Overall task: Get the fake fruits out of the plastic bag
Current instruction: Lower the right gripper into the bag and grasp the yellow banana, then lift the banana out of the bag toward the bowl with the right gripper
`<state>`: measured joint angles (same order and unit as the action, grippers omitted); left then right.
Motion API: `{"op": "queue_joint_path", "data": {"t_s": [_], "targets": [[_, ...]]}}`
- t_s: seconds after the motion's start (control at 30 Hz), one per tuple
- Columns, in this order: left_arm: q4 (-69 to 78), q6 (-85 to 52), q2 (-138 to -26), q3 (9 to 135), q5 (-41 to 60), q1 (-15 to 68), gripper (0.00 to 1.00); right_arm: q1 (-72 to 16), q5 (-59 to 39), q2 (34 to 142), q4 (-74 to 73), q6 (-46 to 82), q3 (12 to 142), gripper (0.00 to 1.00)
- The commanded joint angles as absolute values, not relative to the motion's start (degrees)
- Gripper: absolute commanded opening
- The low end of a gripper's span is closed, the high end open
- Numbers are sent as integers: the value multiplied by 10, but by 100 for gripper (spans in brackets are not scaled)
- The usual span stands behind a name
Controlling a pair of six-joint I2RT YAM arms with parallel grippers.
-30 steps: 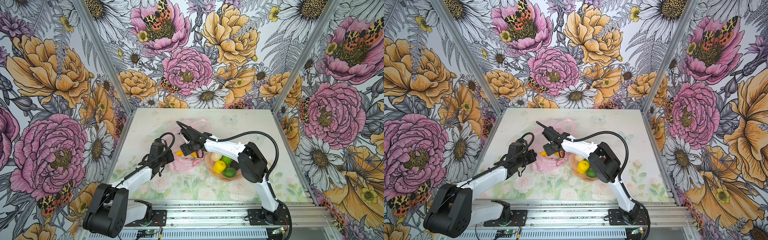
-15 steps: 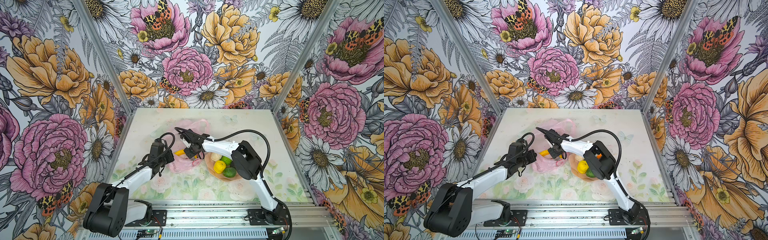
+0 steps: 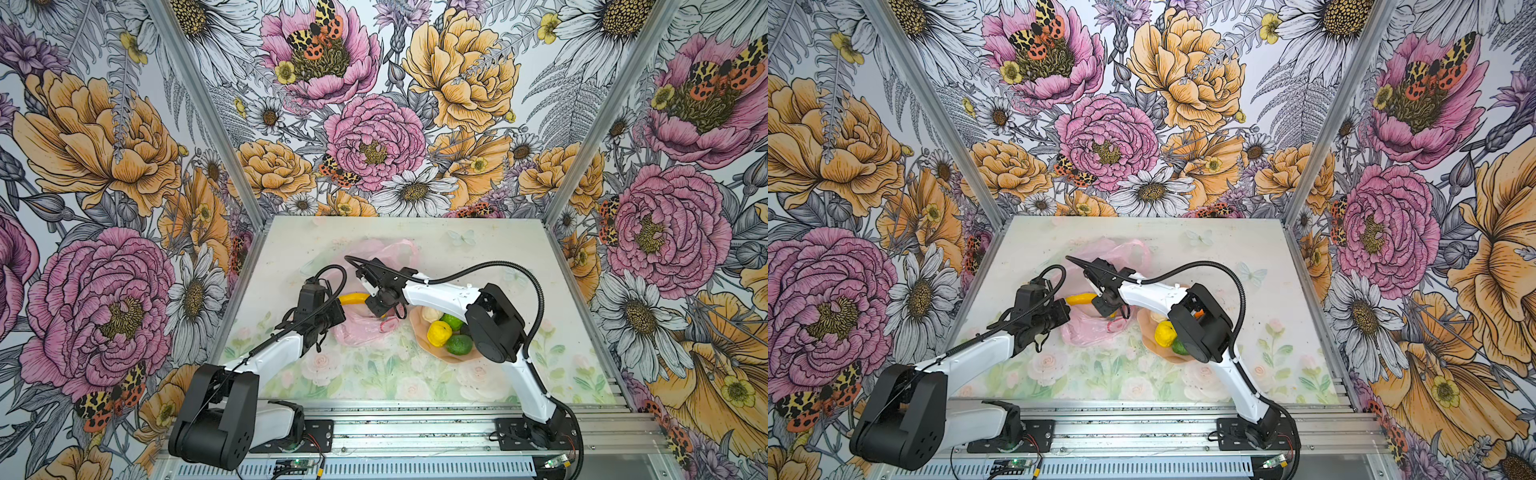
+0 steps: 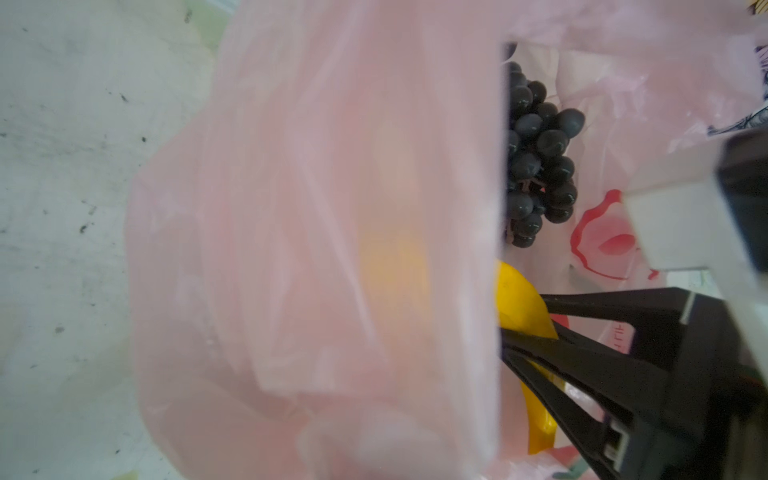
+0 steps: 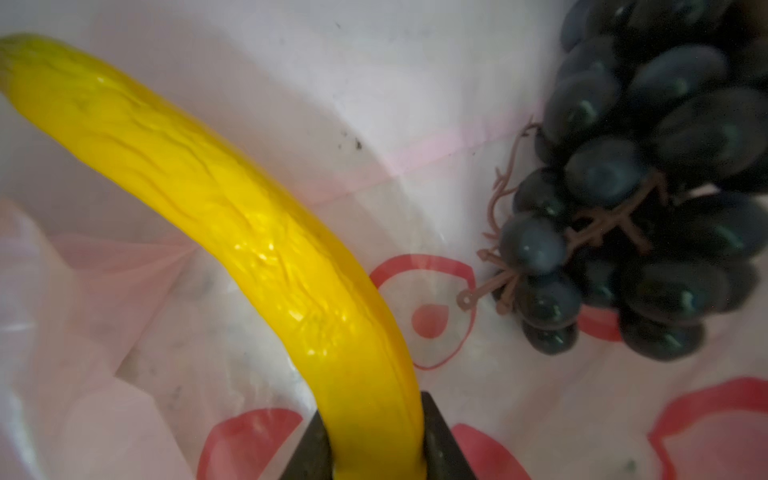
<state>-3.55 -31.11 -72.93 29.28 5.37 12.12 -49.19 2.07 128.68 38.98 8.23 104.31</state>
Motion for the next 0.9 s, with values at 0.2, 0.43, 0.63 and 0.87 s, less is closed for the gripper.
{"op": "queue_joint_path", "data": {"t_s": [0.2, 0.43, 0.63, 0.87], "targets": [[-21, -316, -730, 291, 56, 109, 0, -494, 95, 1170, 389, 116, 1011, 28], [-22, -317, -724, 288, 54, 107, 0, -497, 113, 1128, 388, 134, 982, 28], [-31, -315, -716, 290, 41, 113, 0, -498, 116, 1079, 389, 159, 947, 28], [-23, -317, -737, 294, 59, 111, 0, -494, 146, 931, 397, 227, 796, 28]]}}
